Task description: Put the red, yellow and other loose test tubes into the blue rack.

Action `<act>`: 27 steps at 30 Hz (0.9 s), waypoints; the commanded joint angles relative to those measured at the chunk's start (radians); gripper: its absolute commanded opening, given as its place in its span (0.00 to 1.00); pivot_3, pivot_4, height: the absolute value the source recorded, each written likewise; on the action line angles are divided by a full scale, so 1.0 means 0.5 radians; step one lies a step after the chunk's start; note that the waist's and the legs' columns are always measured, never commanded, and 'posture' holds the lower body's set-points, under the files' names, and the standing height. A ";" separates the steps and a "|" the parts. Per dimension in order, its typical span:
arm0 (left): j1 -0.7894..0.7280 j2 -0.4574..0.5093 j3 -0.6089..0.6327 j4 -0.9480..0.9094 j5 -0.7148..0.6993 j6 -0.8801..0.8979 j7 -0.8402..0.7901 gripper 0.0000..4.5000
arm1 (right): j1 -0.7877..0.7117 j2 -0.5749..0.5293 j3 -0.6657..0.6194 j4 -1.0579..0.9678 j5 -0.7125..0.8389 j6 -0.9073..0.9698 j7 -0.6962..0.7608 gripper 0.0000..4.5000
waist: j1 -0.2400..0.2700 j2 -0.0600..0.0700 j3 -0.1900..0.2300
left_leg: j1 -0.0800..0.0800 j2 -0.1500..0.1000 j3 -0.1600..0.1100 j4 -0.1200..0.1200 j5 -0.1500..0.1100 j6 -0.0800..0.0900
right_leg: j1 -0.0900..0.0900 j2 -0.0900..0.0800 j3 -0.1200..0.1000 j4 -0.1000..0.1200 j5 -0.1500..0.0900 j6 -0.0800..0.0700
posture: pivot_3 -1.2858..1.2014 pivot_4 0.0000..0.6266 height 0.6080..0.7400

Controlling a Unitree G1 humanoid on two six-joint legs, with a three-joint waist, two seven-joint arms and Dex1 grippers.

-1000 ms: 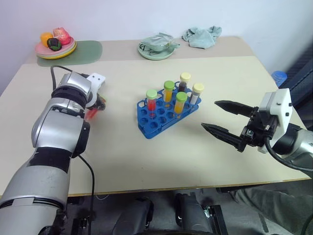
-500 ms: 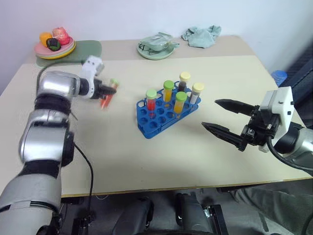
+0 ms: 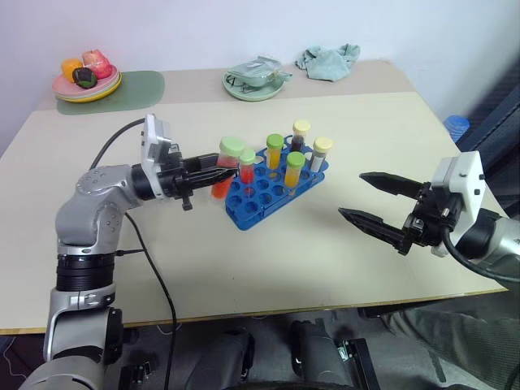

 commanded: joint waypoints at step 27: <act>0.292 -0.679 -0.543 0.257 0.780 -1.145 1.103 0.22 | 0.732 0.120 -0.558 -0.482 0.129 -0.040 -0.283 0.83 | 0.089 0.001 -0.004 | 0.005 0.001 0.000 -0.002 -0.002 0.004 | 0.011 0.002 0.000 -0.015 0.001 0.001 | 0.52 0.24 1.00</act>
